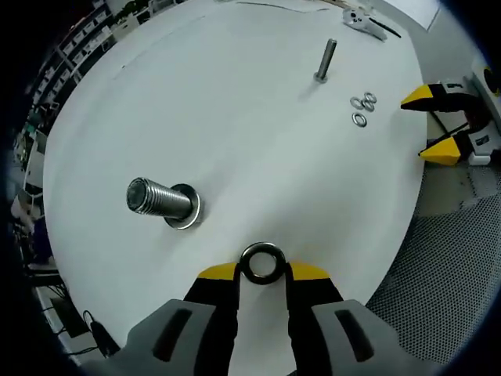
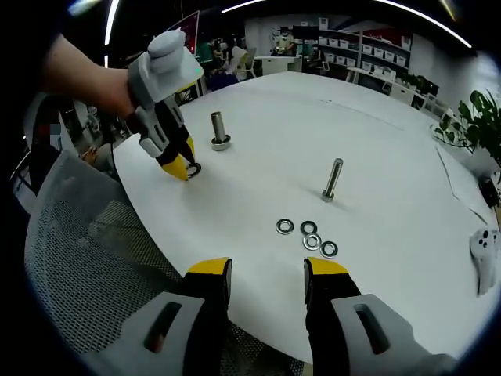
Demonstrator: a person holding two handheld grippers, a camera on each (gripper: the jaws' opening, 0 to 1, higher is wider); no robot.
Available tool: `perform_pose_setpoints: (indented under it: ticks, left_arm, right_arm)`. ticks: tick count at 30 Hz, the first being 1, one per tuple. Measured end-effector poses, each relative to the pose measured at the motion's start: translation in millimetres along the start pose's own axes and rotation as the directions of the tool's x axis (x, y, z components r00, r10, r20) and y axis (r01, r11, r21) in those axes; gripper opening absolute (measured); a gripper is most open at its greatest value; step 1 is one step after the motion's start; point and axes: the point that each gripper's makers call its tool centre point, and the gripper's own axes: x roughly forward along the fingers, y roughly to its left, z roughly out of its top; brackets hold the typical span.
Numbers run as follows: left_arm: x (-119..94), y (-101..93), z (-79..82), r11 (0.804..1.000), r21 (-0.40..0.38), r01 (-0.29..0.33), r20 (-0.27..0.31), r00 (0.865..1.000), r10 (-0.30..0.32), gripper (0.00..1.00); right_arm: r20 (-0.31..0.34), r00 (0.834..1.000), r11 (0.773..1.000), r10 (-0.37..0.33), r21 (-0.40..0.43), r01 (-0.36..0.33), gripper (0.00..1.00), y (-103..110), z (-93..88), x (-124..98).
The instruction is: Place the washer onto the threaded stud by aligning its center hole with the stud, sliding it down to the base, and recovering from edge contact or off-axis alignment until the washer reaches the visible bottom stop.
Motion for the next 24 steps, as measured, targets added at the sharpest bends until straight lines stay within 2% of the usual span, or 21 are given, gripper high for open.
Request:
perform_pose_setpoints:
  ticks: [11,16,18,24]
  left_arm:
    - [1.2,-1.6,0.4,1.0,-0.007,-0.009,-0.016,1.0,0.009,0.25]
    - [1.6,2.7,0.5,0.999,-0.035,-0.007,-0.024,1.0,0.006,0.21]
    - [2.6,0.4,0.5,1.0,-0.012,-0.013,-0.031,0.999,0.012,0.21]
    - [2.2,1.1,-0.6,1.0,-0.009,-0.017,-0.008,1.0,0.017,0.2]
  right_arm:
    - [0.0,1.0,1.0,-0.002,0.003,0.002,0.39,-0.5,-0.1,-0.3]
    - [0.0,1.0,1.0,-0.001,0.003,0.001,0.39,-0.6,-0.2,0.0]
    - [0.0,1.0,1.0,-0.002,0.004,0.002,0.39,-0.9,-0.3,-0.1]
    - [0.0,1.0,1.0,-0.005,0.004,0.005,0.39,-1.4,-0.5,-0.4]
